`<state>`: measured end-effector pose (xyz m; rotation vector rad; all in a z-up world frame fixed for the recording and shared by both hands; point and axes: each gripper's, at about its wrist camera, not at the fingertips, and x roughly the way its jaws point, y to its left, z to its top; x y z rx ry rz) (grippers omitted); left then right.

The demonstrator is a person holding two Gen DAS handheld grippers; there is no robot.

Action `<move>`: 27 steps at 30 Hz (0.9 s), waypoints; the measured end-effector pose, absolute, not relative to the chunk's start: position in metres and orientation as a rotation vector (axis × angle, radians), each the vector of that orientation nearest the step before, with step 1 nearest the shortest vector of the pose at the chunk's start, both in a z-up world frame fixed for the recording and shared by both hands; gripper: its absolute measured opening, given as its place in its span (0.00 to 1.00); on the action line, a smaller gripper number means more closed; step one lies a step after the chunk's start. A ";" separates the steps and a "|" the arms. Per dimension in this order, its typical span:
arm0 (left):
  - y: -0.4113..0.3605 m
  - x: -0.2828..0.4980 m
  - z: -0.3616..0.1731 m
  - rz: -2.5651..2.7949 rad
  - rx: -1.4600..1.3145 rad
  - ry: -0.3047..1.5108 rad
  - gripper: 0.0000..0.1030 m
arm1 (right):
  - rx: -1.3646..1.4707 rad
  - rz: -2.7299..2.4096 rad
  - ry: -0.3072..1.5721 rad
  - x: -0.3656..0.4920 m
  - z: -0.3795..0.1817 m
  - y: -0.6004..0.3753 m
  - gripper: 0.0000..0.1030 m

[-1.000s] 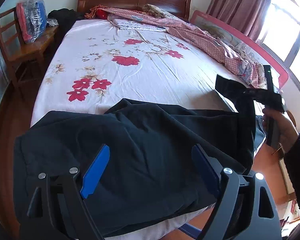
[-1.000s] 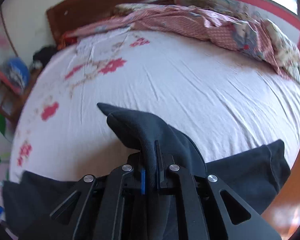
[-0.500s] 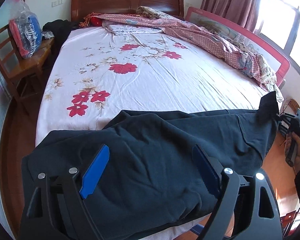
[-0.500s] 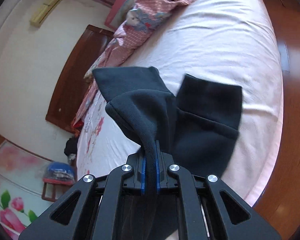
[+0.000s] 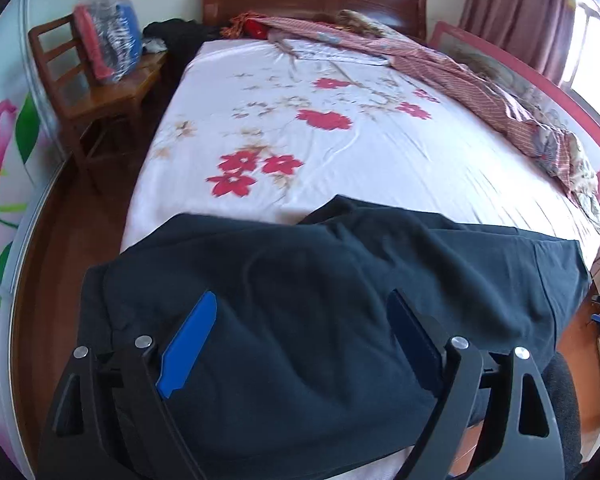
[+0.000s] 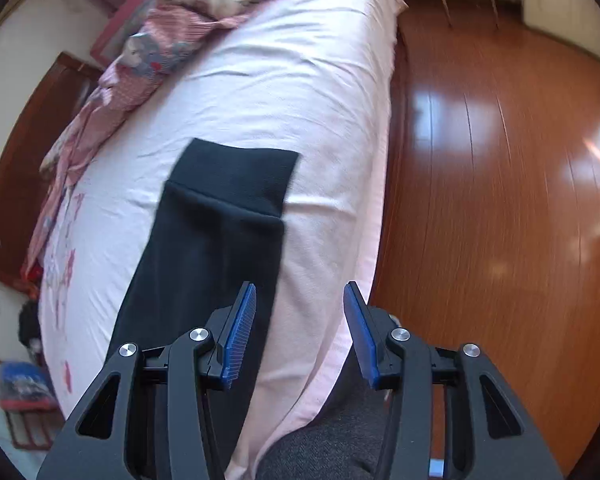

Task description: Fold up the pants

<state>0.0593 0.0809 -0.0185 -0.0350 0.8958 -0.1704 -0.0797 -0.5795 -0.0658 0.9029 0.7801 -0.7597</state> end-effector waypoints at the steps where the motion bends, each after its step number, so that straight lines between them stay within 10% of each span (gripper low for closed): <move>1: 0.089 0.060 -0.025 -0.143 -0.045 0.908 0.85 | 0.802 -0.701 0.778 -0.066 -0.047 -0.563 0.44; 15: 0.124 0.060 -0.034 0.003 -0.051 0.906 0.87 | 0.151 0.816 1.129 0.223 -0.035 -0.153 0.44; 27: 0.115 0.065 -0.030 -0.045 -0.036 0.886 0.89 | -0.060 0.864 1.318 0.259 -0.087 -0.104 0.44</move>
